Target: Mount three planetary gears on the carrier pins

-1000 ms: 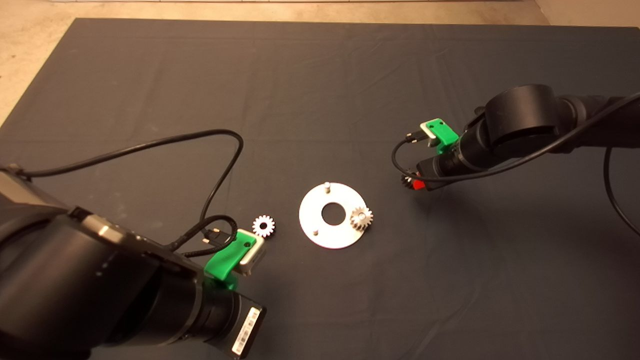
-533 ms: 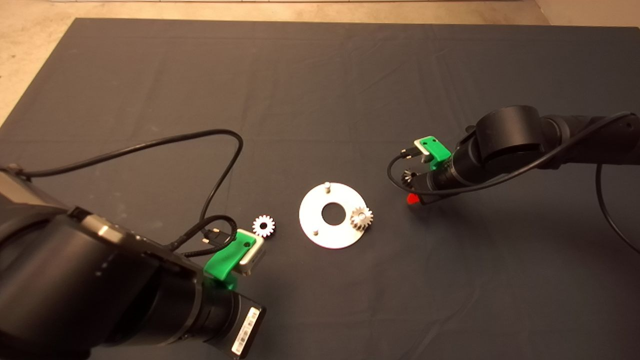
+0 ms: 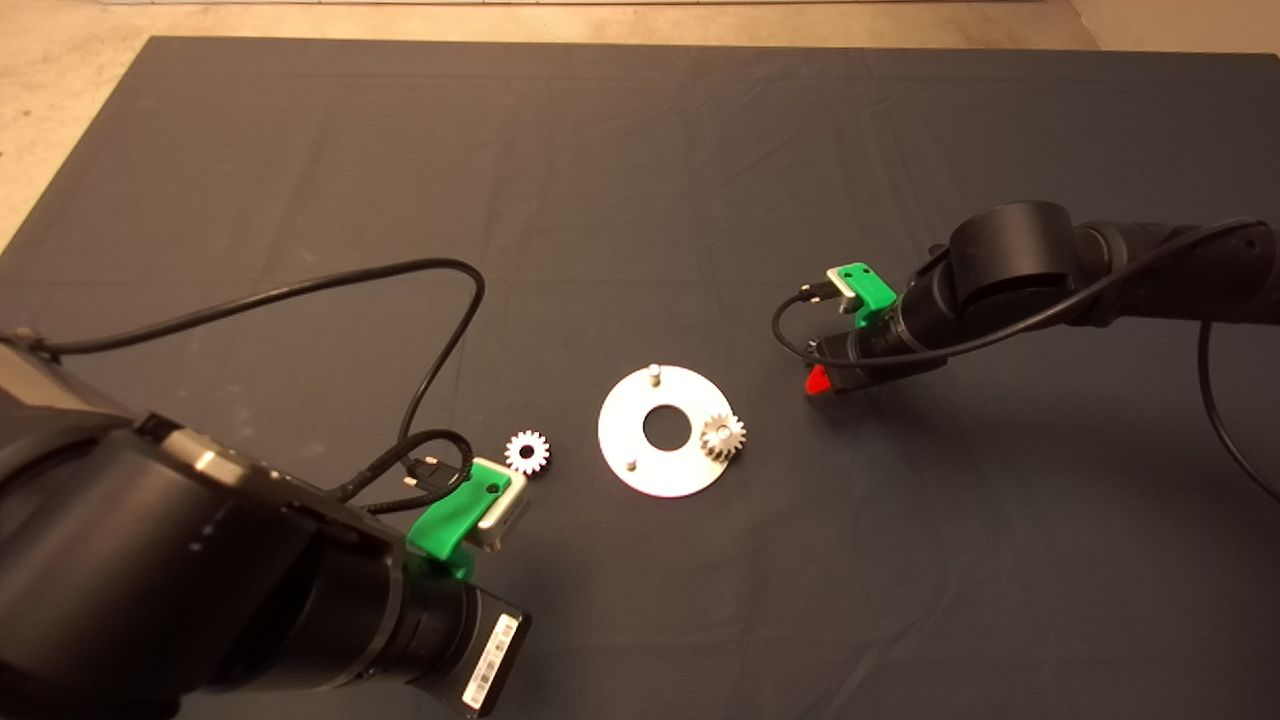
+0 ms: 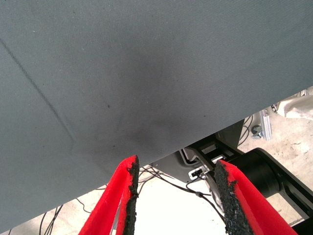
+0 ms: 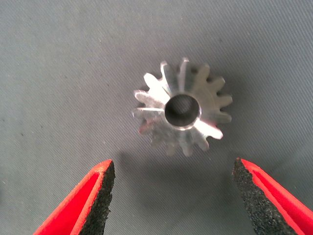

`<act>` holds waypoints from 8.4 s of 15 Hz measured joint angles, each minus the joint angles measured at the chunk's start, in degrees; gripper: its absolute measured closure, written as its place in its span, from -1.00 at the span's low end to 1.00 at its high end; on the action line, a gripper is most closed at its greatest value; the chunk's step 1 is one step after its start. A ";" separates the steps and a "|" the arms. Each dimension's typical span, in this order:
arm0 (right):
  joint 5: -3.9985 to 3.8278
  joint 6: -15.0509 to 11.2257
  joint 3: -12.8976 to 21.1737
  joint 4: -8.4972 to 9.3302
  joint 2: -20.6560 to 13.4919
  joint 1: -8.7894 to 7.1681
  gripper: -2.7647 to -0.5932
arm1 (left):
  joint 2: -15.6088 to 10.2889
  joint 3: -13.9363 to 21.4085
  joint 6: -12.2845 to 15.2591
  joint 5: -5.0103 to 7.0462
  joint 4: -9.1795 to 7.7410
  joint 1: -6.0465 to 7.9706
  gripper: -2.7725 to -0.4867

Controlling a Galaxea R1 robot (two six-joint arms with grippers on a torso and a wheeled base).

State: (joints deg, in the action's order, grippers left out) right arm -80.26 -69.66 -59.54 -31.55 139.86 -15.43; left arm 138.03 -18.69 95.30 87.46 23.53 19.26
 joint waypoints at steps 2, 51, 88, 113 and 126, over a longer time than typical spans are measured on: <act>1.00 0.01 -0.63 0.00 0.29 0.00 -0.10 | -0.13 0.00 -0.01 0.02 0.00 0.00 0.53; 2.26 -0.64 3.77 -3.46 2.41 -3.77 0.68 | -1.05 0.00 -0.32 0.00 0.00 0.00 0.53; -0.11 2.22 -5.10 2.00 21.76 -3.61 0.68 | -1.05 0.00 -0.31 0.00 0.00 0.94 0.53; 0.26 5.75 -10.83 2.01 25.14 -3.61 0.68 | -2.04 0.00 -0.31 0.00 0.00 0.95 0.53; -2.97 5.75 -10.63 2.00 25.25 -3.47 0.68 | -2.06 0.00 -0.31 -0.09 0.01 1.41 0.53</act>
State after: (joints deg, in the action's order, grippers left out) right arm -83.24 -63.92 -70.17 -29.55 165.11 -18.91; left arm 135.97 -18.69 94.99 87.37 23.54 20.67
